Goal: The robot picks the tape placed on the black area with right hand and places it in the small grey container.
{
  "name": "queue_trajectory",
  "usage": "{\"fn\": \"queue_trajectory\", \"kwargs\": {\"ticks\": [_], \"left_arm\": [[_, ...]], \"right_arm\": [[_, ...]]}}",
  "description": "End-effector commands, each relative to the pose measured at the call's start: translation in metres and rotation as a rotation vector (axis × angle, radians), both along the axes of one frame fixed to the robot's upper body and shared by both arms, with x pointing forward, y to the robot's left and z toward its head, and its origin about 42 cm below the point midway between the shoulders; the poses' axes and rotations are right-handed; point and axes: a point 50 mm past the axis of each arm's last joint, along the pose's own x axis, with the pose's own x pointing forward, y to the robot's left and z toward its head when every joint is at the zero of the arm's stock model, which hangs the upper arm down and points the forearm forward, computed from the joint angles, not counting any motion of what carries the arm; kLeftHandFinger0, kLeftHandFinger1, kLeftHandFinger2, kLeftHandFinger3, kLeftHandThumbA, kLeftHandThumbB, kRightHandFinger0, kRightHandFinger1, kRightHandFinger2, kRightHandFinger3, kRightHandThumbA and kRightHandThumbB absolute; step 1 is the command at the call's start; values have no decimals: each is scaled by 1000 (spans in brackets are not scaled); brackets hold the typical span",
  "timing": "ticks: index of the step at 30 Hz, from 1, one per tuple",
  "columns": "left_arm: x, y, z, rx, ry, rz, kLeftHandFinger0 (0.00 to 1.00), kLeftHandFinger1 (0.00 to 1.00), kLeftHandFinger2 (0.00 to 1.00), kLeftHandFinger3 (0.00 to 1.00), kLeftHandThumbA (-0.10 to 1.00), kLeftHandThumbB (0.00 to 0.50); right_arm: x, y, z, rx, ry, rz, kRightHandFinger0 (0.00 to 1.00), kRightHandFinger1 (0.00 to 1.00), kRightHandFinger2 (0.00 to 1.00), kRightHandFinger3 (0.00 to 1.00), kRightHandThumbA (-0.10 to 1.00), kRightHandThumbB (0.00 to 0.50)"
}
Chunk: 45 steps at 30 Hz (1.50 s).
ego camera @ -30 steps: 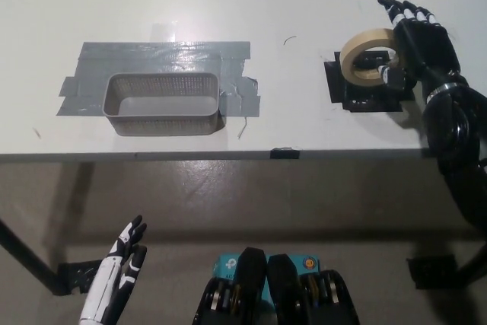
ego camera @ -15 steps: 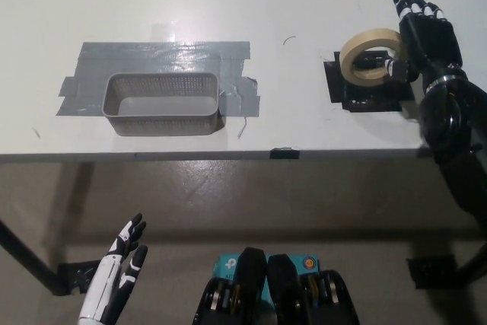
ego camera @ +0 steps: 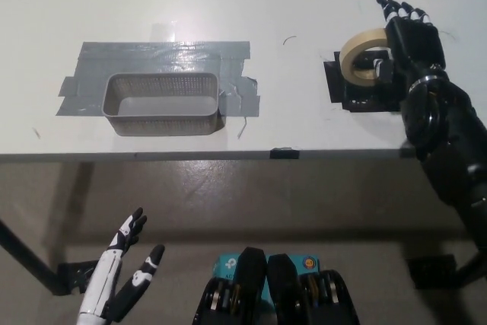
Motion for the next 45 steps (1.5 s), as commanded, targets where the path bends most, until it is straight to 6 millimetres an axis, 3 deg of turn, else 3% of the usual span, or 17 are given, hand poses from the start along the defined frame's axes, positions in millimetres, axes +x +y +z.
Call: {"fn": "queue_trajectory", "kwargs": {"ticks": [1, 5, 7, 8, 10, 11, 12, 13, 14, 15, 17, 19, 27, 31, 41, 43, 45], "left_arm": [[3, 3, 13, 22, -72, -21, 1000, 1000, 1000, 1000, 773, 139], [4, 2, 14, 19, -76, -20, 1000, 1000, 1000, 1000, 770, 144], [5, 1, 15, 25, -70, -20, 1000, 1000, 1000, 1000, 779, 144], [4, 1, 15, 26, -66, -21, 1000, 1000, 1000, 1000, 780, 143], [3, 0, 15, 21, -70, -25, 1000, 1000, 1000, 1000, 772, 135], [3, 0, 15, 29, -79, -25, 1000, 1000, 1000, 1000, 775, 137], [4, 0, 16, 28, -79, -24, 1000, 1000, 1000, 1000, 775, 135], [5, 1, 17, 26, -78, -25, 1000, 1000, 1000, 1000, 775, 136], [6, 1, 18, 23, -78, -24, 1000, 1000, 1000, 1000, 776, 138], [6, 1, 18, 32, -80, -24, 1000, 1000, 1000, 1000, 775, 134], [7, 2, 19, 35, -84, -28, 1000, 1000, 1000, 1000, 775, 130], [10, 2, 21, 36, -86, -31, 1000, 1000, 1000, 1000, 775, 132], [9, 2, 21, 46, -80, -24, 1000, 1000, 1000, 1000, 771, 123], [12, 2, 23, 41, -87, -27, 1000, 1000, 1000, 1000, 754, 112], [19, 2, 26, 26, -80, -31, 1000, 1000, 1000, 1000, 743, 125], [20, 1, 28, 30, -85, -35, 1000, 1000, 1000, 1000, 751, 132], [21, 1, 29, 32, -87, -38, 1000, 1000, 1000, 1000, 755, 134]], "right_arm": [[15, 11, 43, 18, -127, 44, 1000, 1000, 1000, 1000, 619, 500], [21, 11, 40, 14, -94, 44, 1000, 1000, 1000, 1000, 537, 500], [24, 10, 40, 2, -144, 27, 1000, 1000, 1000, 1000, 363, 489], [24, 8, 40, -36, -235, 4, 1000, 1000, 1000, 1000, 229, 381], [22, 5, 38, -34, -329, 4, 949, 866, 831, 946, -1, 334], [20, 2, 39, -46, -426, -4, 393, 443, 513, 611, -96, 275], [19, 1, 40, -95, -496, -11, 17, 108, 294, 453, -100, 243], [18, -1, 43, -124, -547, 5, 3, 22, 287, 342, -100, 202], [18, -3, 49, -123, -590, 23, 0, 105, 483, 267, -100, 179], [18, -4, 56, -105, -616, 39, 0, 303, 760, 329, -100, 156], [18, -5, 64, -91, -648, 59, 36, 551, 872, 788, -100, 182], [19, -2, 73, -63, -676, 74, 2, 562, 910, 1000, -100, 206], [12, 29, 101, -26, -804, 184, 0, 406, 868, 956, -100, 215], [4, 67, 129, 7, -842, 257, 0, 324, 793, 954, -100, 186], [-17, 183, 182, 45, -849, 451, 0, 321, 843, 1000, -100, 158], [-22, 207, 191, 36, -864, 468, 0, 217, 735, 903, -100, 162], [-24, 221, 195, 35, -865, 475, 0, 126, 652, 656, -100, 180]]}}
